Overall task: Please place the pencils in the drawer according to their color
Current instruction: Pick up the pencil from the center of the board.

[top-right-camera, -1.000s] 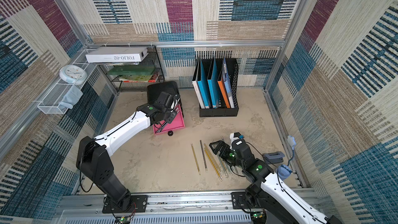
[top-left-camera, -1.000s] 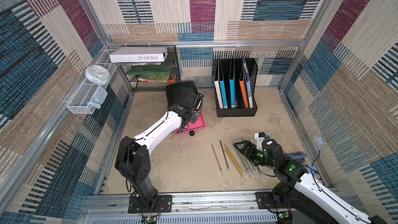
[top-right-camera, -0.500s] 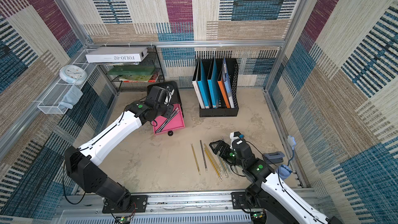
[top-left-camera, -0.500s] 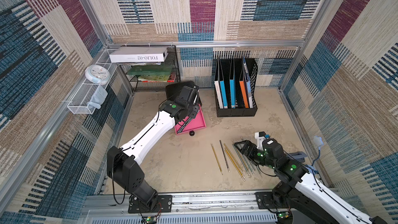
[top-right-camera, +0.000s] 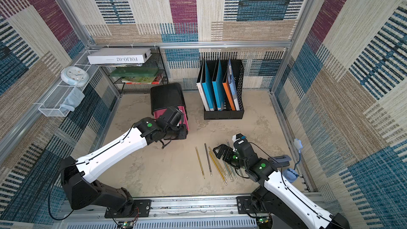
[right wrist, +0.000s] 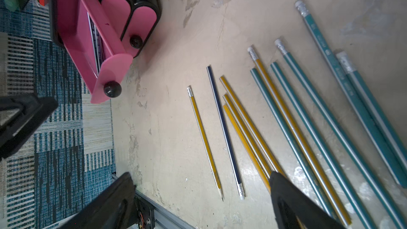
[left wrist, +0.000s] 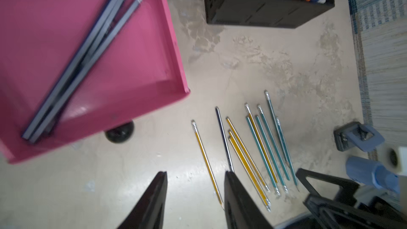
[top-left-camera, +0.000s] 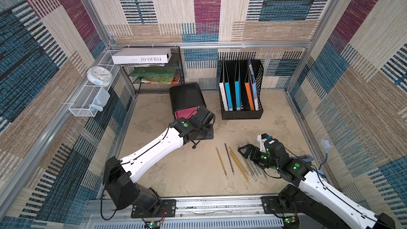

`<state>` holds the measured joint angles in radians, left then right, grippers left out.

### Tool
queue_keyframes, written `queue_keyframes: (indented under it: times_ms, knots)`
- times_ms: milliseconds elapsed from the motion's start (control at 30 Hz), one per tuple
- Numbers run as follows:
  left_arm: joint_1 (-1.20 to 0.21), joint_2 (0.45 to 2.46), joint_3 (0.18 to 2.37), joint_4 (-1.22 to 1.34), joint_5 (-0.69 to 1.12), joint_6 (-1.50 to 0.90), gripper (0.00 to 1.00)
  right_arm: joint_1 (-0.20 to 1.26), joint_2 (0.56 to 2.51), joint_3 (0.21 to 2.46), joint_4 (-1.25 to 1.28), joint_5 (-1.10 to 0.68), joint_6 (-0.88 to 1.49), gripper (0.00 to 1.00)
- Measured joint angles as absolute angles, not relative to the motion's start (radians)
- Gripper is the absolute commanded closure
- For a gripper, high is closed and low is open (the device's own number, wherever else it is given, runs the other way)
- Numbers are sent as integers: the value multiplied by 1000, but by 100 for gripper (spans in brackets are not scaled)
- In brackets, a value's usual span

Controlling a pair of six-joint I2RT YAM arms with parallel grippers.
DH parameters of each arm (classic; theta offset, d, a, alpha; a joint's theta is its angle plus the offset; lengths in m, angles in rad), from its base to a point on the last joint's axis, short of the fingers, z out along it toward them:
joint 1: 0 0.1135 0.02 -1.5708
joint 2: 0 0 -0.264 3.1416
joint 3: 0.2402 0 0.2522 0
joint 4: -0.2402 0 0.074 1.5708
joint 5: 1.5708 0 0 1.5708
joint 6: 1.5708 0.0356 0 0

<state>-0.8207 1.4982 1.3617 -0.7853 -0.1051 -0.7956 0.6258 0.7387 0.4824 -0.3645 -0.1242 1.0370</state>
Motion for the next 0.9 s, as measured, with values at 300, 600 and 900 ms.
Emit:
queue_keyframes:
  times_ms: [300, 600, 900]
  knots:
    - [-1041, 1689, 1408, -801, -112, -1101, 53, 623, 731, 476, -413, -124, 1026, 1]
    - [-1110, 1879, 1510, -801, -97, -1213, 53, 614, 699, 473, -506, -105, 1012, 1]
    - [-1110, 1973, 1554, -805, -90, -1251, 55, 611, 609, 435, -605, -79, 1039, 1]
